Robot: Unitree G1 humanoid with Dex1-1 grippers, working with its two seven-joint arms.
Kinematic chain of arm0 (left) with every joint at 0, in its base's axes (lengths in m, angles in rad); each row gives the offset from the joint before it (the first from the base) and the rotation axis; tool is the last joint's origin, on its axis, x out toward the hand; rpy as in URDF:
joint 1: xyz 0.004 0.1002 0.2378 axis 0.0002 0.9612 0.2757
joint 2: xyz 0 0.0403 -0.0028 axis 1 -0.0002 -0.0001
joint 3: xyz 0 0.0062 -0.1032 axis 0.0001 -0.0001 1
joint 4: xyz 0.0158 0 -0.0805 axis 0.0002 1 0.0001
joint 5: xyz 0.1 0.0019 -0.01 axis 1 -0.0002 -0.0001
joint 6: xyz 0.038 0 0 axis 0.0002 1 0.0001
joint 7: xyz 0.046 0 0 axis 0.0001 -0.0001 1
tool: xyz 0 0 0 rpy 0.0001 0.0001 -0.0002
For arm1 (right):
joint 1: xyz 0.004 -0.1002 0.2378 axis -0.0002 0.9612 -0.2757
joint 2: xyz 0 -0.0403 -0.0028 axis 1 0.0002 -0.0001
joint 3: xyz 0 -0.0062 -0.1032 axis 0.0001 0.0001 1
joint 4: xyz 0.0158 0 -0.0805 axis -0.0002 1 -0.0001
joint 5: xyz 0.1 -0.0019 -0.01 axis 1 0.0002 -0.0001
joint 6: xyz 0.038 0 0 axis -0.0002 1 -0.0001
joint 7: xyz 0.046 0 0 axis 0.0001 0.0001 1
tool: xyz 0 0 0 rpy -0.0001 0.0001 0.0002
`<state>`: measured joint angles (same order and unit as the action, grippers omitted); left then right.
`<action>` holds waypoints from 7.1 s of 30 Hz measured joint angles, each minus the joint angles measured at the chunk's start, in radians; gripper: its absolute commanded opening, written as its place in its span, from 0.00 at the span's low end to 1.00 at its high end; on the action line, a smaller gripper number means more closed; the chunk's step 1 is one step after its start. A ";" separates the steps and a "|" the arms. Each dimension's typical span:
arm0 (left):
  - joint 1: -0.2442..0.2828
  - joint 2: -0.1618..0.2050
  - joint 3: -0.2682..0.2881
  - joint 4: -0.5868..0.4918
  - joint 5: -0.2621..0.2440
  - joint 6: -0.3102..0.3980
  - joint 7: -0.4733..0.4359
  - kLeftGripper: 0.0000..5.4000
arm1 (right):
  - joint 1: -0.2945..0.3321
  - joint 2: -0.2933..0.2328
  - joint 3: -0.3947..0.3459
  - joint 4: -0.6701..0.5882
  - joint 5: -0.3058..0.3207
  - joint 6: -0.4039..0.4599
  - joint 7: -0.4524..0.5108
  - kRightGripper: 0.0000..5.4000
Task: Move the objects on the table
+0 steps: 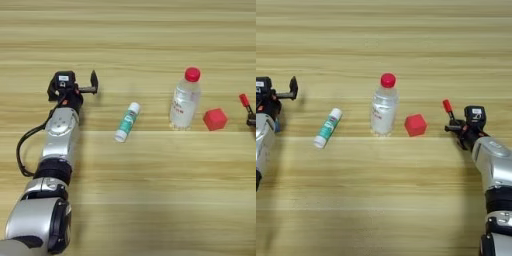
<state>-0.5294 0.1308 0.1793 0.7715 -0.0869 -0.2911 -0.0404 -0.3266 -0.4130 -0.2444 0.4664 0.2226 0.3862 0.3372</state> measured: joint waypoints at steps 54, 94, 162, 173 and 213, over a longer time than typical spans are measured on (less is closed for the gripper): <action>-0.001 -0.003 -0.009 -0.005 0.000 0.000 0.014 1.00 | 0.214 0.177 0.151 -0.648 0.152 0.240 -0.022 0.08; -0.001 -0.003 -0.018 -0.015 0.000 0.000 0.017 1.00 | 0.211 0.141 0.120 -0.646 0.151 0.236 -0.007 0.89; 0.315 -0.078 -0.077 -0.577 0.041 0.234 0.124 1.00 | -0.082 0.140 0.014 0.146 -0.033 -0.547 -0.111 0.99; 0.405 -0.083 -0.093 -0.734 0.040 0.354 0.107 1.00 | -0.082 0.154 0.022 0.123 -0.041 -0.546 -0.124 0.99; 0.375 -0.073 -0.055 -0.442 0.040 0.342 0.115 1.00 | -0.079 0.174 0.038 0.089 -0.048 -0.543 -0.137 0.99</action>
<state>-0.1542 0.0581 0.1242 0.3290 -0.0465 0.0510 0.0745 -0.4052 -0.2385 -0.2064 0.5552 0.1746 -0.1567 0.1999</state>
